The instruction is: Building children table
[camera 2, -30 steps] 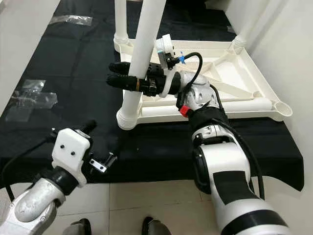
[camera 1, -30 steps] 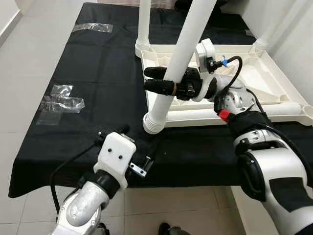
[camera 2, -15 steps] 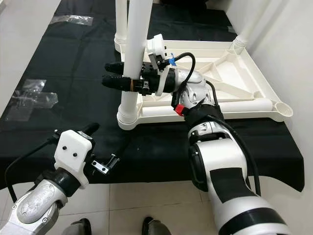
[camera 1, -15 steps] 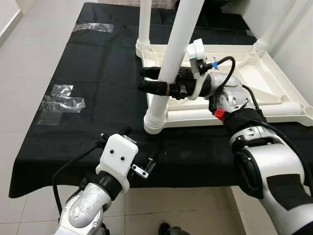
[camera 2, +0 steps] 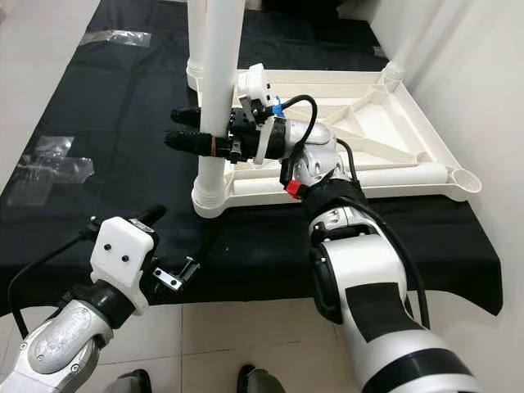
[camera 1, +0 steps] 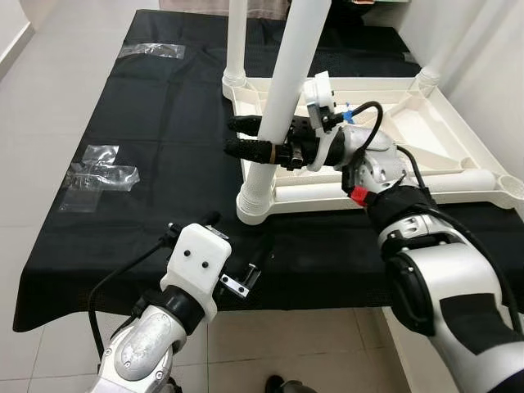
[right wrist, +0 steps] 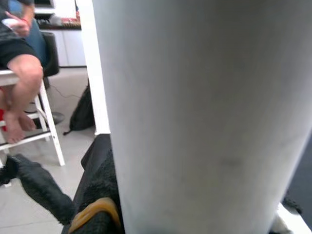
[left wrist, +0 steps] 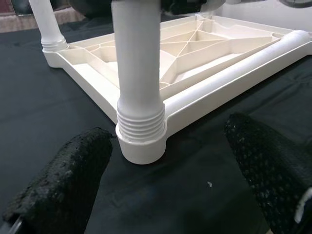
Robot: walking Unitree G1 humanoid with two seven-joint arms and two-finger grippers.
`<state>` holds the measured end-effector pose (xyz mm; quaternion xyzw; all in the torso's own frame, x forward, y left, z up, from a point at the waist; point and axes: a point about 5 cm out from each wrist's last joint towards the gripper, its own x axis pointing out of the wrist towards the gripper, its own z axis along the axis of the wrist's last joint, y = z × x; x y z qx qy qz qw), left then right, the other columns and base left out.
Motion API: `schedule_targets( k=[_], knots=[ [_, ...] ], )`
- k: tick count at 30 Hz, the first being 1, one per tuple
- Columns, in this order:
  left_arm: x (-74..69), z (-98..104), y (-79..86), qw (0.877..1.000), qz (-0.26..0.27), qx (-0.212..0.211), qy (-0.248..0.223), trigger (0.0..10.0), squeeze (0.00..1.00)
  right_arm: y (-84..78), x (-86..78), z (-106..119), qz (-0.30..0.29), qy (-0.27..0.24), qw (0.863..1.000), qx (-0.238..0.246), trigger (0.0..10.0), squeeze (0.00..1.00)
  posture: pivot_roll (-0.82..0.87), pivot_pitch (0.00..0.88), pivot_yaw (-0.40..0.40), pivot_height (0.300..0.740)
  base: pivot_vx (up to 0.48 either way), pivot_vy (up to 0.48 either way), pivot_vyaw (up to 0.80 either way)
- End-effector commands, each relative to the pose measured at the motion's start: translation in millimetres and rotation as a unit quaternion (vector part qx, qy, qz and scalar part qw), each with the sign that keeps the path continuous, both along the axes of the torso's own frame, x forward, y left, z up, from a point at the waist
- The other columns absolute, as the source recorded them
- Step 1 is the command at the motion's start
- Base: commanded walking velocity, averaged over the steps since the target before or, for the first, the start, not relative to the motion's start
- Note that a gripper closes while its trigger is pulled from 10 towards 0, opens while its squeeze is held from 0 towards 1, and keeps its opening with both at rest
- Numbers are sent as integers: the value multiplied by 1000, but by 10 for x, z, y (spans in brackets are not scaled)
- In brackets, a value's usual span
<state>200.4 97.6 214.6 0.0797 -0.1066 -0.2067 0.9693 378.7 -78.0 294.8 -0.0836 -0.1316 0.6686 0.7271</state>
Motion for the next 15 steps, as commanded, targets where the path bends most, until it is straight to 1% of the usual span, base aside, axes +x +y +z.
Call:
schedule_targets(
  k=[1,3,7,9,13,15],
  knots=[
    [-21,10,-10,1000,0,1,-2,10000,0,65,13,-315,-14,52,998,-37,10000,0,122,263,-119,740,0,0,0],
    [-20,10,-10,1000,0,1,-1,10000,0,99,30,-328,-29,58,997,-35,10000,0,122,263,-119,740,0,0,0],
    [-20,15,-10,1000,1,0,-2,10000,0,142,33,-345,-33,62,997,-41,10000,0,124,264,-121,740,0,0,0],
    [-18,18,-12,1000,2,0,-3,10000,0,185,46,-363,-49,64,996,-48,10000,0,120,266,-123,740,0,0,0],
    [-16,18,-14,1000,2,0,-3,10000,0,185,50,-378,-55,65,995,-48,10000,0,121,265,-125,740,0,0,0],
    [-5,22,-1,1000,4,2,-5,10000,0,167,57,-404,-67,65,995,-46,10000,0,118,265,-125,740,0,0,0]
  ],
)
